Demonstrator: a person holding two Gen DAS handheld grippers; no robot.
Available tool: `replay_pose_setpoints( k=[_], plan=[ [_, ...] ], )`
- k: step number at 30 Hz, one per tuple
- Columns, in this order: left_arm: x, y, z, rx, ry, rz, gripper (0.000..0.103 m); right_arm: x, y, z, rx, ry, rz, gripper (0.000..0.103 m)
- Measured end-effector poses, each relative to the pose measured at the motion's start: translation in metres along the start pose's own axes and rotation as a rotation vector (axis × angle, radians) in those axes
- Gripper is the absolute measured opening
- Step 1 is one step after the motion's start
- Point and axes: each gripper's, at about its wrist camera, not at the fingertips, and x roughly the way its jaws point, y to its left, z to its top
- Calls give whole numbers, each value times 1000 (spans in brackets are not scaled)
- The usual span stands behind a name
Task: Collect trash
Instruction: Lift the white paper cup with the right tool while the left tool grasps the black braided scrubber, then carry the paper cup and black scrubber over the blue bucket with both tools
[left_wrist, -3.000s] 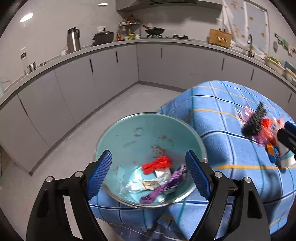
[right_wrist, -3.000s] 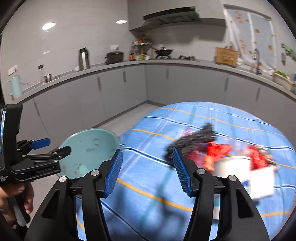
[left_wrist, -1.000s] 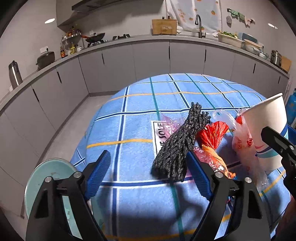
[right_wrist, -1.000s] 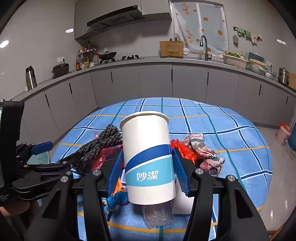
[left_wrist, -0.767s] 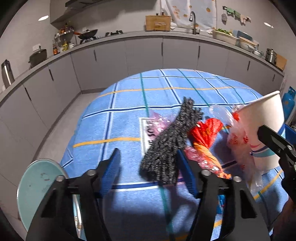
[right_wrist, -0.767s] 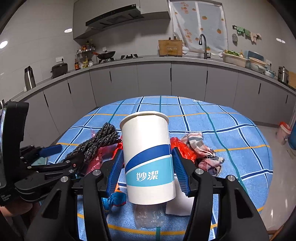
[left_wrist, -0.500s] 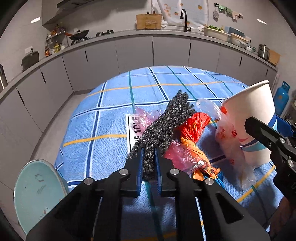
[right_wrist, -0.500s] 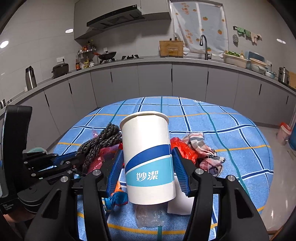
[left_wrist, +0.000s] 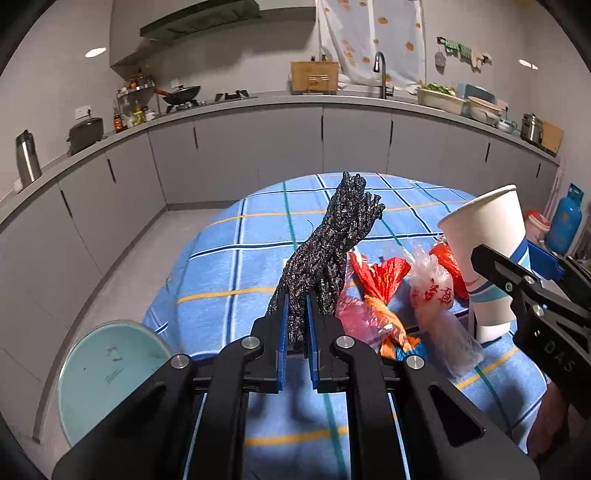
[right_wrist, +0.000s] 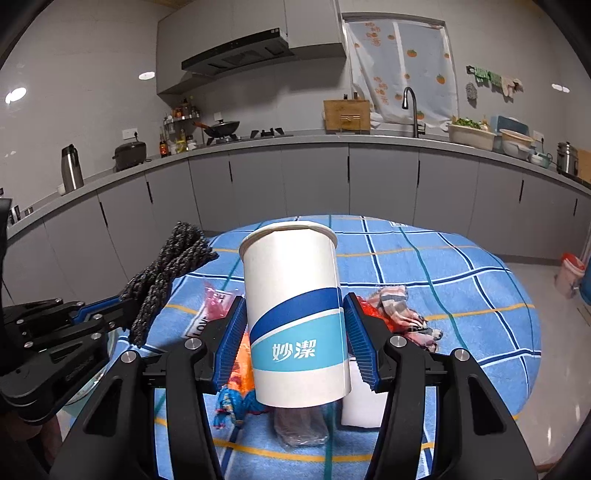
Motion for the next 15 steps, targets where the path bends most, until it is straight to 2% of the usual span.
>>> replay_pose_setpoints(
  k=[15],
  plan=[
    [-39,43,-27,-75,1,84,10,-12,40,0,-42,-2,107,54]
  ],
)
